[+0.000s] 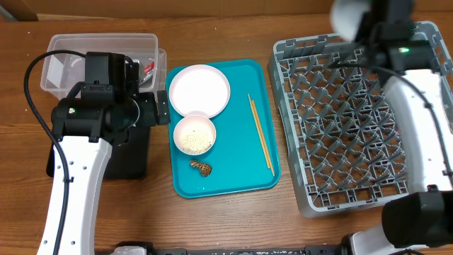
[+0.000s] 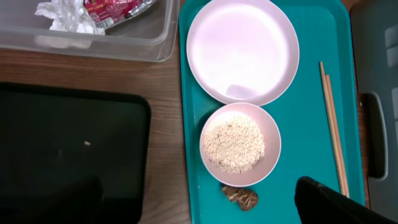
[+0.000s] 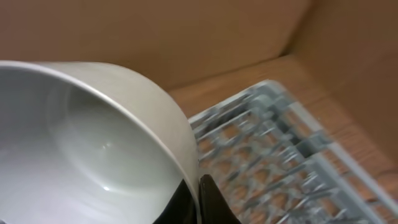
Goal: Sort waste into correct bins and load items into the dishwasher
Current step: 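Grasp the white bowl on the teal tray with the right gripper, then carry the white bowl to the dish rack and place it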
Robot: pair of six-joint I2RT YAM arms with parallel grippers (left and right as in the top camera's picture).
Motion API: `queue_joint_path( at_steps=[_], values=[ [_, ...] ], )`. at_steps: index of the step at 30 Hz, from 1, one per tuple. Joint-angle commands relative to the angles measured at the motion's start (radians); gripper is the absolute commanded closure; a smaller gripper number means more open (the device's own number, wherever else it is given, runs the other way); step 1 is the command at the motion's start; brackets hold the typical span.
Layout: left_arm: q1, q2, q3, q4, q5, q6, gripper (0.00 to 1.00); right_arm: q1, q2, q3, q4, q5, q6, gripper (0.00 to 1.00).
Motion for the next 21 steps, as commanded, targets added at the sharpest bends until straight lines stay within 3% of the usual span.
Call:
queue_joint_path(
  at_steps=[1,9,17,21],
  values=[
    [0.004,0.002,0.008,0.015,-0.007,0.009,0.00,-0.116,0.006,0.013,0.079,0.042,-0.055,0.96],
    [0.004,0.002,0.008,0.050,-0.007,0.009,0.00,-0.264,0.068,0.013,0.280,0.071,-0.303,0.96],
    [0.004,0.002,0.008,0.053,-0.007,0.009,0.00,-0.283,0.226,0.012,0.387,0.533,-0.309,0.96],
    [0.004,0.002,0.008,0.053,-0.007,0.009,0.00,-0.283,0.323,0.012,0.360,0.685,-0.301,0.96]
  ],
)
